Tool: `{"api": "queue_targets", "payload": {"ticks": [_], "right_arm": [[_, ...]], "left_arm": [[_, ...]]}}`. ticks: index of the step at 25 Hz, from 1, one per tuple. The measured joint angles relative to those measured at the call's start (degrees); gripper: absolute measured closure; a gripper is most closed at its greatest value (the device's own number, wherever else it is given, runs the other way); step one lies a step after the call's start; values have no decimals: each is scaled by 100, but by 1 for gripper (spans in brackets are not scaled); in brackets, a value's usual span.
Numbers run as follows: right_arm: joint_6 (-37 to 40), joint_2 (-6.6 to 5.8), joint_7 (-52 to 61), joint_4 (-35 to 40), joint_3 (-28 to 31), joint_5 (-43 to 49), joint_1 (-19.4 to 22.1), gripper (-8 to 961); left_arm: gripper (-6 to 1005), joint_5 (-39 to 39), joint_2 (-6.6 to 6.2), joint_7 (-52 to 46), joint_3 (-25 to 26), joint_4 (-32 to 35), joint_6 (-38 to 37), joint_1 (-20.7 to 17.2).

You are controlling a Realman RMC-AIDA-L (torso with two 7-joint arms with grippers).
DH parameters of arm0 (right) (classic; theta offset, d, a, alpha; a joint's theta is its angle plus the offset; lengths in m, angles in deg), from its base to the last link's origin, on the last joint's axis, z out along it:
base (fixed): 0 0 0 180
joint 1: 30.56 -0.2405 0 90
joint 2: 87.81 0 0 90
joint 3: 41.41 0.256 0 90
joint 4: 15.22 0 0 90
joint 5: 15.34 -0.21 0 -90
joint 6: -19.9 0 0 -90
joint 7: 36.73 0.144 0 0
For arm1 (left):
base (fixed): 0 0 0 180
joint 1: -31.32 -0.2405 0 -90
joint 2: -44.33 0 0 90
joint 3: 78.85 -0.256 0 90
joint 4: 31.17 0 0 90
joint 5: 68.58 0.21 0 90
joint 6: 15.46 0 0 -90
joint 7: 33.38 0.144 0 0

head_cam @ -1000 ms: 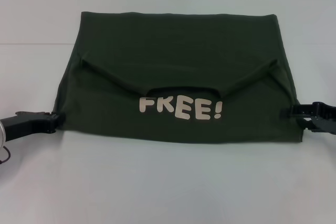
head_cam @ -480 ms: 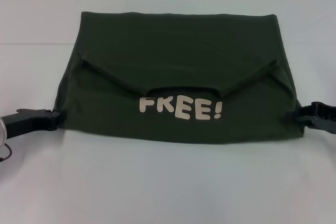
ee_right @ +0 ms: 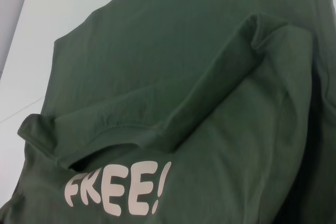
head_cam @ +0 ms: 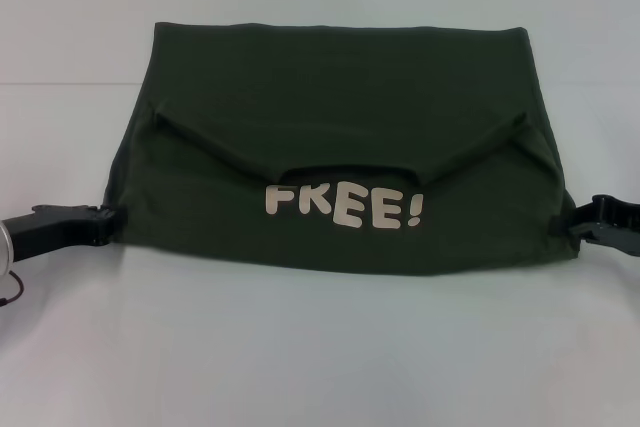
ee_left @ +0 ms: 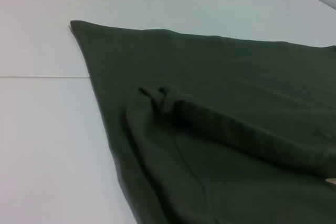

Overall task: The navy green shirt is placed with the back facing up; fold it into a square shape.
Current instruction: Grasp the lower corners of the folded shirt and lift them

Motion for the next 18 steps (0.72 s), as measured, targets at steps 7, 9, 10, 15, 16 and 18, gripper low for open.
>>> {"api": "queue_targets", "payload": {"ticks": [7, 9, 10, 15, 16, 18], "right_arm": [[702, -168, -120, 35, -201, 3, 79, 936], [985, -248, -150, 37, -307, 9, 144, 936], [1138, -302, -162, 44, -394, 11, 194, 936], [1718, -418, -334, 57, -704, 119, 339, 937], [1852, -427, -413, 57, -727, 208, 353, 937], [2164, -431, -702, 33, -733, 500, 360, 937]], "left_arm": [[962, 124, -280, -748, -15, -8, -738, -92], [962, 169, -425, -1094, -3, 3, -1175, -183], [962, 200, -484, -1231, 4, 23, -1367, -221], [962, 708, -595, -2122, 242, 576, -2480, -503], [962, 858, -598, -2268, 328, 689, -2728, -551], [962, 1136, -628, -2487, 497, 806, -3196, -599]]}}
